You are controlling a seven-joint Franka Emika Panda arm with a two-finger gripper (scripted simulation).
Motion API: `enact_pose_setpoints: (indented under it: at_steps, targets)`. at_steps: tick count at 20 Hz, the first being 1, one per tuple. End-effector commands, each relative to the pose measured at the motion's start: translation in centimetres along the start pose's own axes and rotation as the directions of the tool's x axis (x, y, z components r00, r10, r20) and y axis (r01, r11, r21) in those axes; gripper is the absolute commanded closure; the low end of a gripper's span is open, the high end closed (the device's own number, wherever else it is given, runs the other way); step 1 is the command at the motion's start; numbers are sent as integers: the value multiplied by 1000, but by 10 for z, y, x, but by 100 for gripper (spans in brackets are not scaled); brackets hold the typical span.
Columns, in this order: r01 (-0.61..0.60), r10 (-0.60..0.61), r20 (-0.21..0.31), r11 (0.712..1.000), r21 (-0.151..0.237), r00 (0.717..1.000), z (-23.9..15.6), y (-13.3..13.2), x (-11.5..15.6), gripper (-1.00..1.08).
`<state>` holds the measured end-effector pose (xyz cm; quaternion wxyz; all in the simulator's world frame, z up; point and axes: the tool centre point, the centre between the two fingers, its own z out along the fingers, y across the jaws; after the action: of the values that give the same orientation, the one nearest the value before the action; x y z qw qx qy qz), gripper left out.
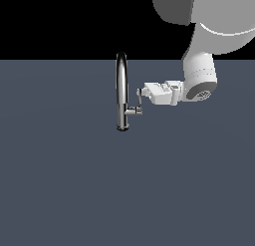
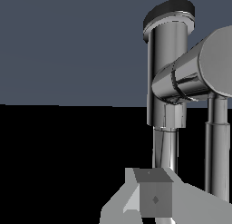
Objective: Turn on the faucet by rotating a designated handle.
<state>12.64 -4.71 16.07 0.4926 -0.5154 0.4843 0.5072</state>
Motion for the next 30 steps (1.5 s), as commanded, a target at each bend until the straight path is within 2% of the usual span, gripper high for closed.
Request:
enact_pose_setpoints:
  at_steps: [1,29,30]
  targets:
    - [0,0,0,1000,0,1000,0,3,-1,108]
    - [1,-1,0,1000,1,1000,0,57,-8,108]
    - [2,-2,-7,1000,12,1000,-5,54,-7,108]
